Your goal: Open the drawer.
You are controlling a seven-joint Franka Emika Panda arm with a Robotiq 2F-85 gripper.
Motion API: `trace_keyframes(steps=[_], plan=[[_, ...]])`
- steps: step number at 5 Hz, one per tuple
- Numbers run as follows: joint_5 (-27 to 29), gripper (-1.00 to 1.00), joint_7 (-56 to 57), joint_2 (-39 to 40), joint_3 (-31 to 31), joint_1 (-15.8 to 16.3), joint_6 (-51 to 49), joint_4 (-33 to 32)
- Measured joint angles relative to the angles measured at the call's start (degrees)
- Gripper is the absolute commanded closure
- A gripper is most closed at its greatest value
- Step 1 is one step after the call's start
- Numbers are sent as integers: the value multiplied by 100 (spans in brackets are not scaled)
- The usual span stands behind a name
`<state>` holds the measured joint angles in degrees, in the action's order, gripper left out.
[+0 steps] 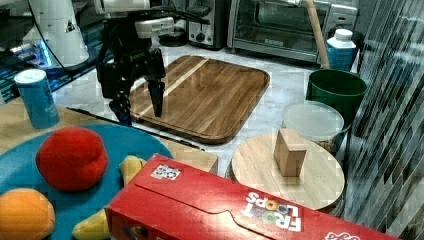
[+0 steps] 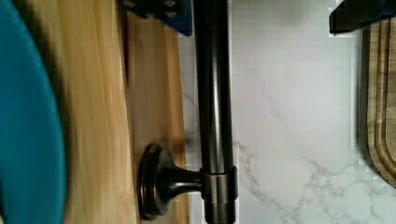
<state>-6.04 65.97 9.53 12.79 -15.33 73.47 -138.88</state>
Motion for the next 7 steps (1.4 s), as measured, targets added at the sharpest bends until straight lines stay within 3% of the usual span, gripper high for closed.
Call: trace_keyframes(steps=[4,5,6,7], plan=[[108,-100,11,376,-83,-59,67,112],[740,-100,28,369,-403,-376,-436,336],[841,-100,28,369,-668,-608,-716,526],[841,-100,28,357,-798,-610,-716,504]])
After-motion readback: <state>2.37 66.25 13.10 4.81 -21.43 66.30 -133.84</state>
